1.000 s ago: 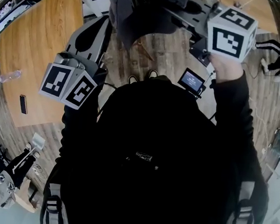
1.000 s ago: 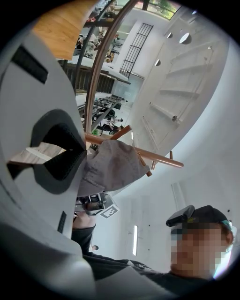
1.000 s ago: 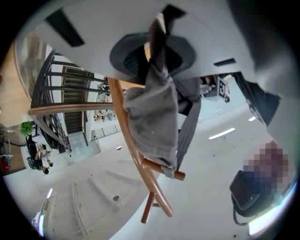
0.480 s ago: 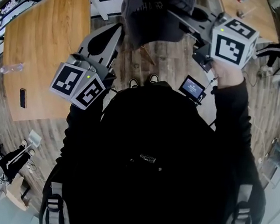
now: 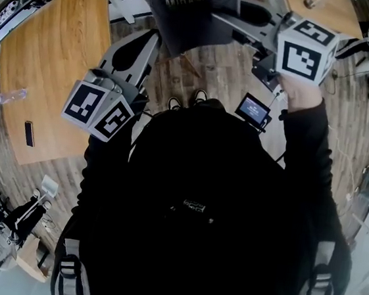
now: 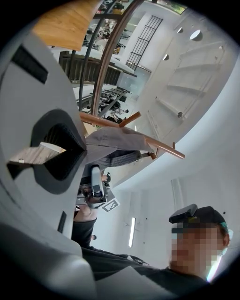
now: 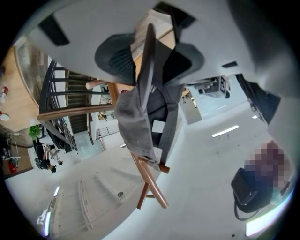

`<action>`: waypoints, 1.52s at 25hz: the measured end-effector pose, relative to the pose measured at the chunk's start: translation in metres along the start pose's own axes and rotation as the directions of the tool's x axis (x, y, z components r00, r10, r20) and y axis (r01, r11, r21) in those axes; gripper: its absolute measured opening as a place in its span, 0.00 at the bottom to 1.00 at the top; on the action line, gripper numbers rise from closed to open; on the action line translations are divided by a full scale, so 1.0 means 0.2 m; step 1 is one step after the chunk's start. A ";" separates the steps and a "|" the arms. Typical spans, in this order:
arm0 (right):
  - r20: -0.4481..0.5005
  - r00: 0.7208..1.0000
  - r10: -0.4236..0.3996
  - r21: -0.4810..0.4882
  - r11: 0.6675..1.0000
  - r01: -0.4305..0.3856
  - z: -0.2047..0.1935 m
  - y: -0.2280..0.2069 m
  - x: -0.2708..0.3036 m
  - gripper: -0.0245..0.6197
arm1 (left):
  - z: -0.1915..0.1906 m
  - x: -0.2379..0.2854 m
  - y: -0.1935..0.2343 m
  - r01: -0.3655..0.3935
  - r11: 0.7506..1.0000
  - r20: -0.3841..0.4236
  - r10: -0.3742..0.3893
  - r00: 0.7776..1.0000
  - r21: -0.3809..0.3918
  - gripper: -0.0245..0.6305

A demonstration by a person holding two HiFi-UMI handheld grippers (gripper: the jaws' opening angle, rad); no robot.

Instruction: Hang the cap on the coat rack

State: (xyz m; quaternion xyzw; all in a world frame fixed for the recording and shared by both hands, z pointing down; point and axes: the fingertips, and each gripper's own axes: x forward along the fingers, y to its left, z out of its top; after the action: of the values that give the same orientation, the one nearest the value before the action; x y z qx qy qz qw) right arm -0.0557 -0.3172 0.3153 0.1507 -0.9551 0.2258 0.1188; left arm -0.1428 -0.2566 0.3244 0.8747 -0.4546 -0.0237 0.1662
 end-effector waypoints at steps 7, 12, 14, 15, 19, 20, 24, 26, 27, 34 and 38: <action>0.013 1.000 -0.007 0.012 1.000 0.006 -0.06 -0.01 -0.07 0.37 | -0.05 -0.01 -0.01 -0.003 1.000 -0.030 0.003 1.000 0.000 0.05; 0.017 0.997 -0.075 0.060 0.995 0.074 -0.13 -0.09 -0.14 0.44 | -0.12 0.00 -0.01 -0.009 1.000 -0.060 0.009 0.998 -0.006 0.05; 0.033 0.995 -0.099 0.089 0.991 0.096 -0.17 -0.12 -0.17 0.46 | -0.14 0.00 0.00 -0.018 1.000 -0.067 0.018 0.998 -0.005 0.05; 0.044 0.993 -0.112 0.104 0.989 0.107 -0.20 -0.12 -0.19 0.46 | -0.15 0.00 -0.01 -0.023 1.000 -0.070 0.023 0.997 -0.002 0.05; 0.069 0.990 -0.120 0.093 0.989 0.114 -0.30 -0.06 -0.26 0.46 | -0.20 0.01 -0.04 -0.013 0.999 -0.089 0.016 0.996 0.031 0.05; 0.070 0.990 -0.124 0.074 0.990 0.118 -0.33 -0.05 -0.27 0.46 | -0.22 0.03 -0.05 -0.005 0.999 -0.099 0.009 0.995 0.041 0.05; 0.072 0.986 -0.150 0.024 0.989 0.149 -0.39 -0.07 -0.28 0.46 | -0.26 0.09 -0.03 0.016 0.998 -0.122 -0.009 0.993 0.059 0.05; 0.061 0.985 -0.161 0.006 0.987 0.161 -0.42 -0.08 -0.29 0.34 | -0.26 0.10 -0.03 0.020 0.997 -0.122 -0.011 0.992 0.074 0.05; 0.057 0.985 -0.166 -0.007 0.986 0.166 -0.43 -0.08 -0.30 0.22 | -0.26 0.10 -0.03 0.020 0.996 -0.121 -0.010 0.993 0.085 0.05; 0.121 0.978 -0.172 -0.099 0.978 0.184 -0.30 -0.03 -0.29 0.04 | -0.23 0.16 -0.01 -0.011 0.994 -0.084 0.020 0.996 0.105 0.05; 0.162 0.967 -0.195 -0.062 0.976 0.207 -0.27 -0.04 -0.28 0.04 | -0.19 0.23 0.05 -0.035 0.994 -0.053 0.040 0.998 0.099 0.05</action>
State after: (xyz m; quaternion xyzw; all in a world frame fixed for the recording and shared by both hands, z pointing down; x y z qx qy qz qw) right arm 0.0067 -0.2853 0.3496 0.2590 -0.9493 0.1629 0.0724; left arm -0.1160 -0.2889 0.3678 0.8735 -0.4668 0.0260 0.1358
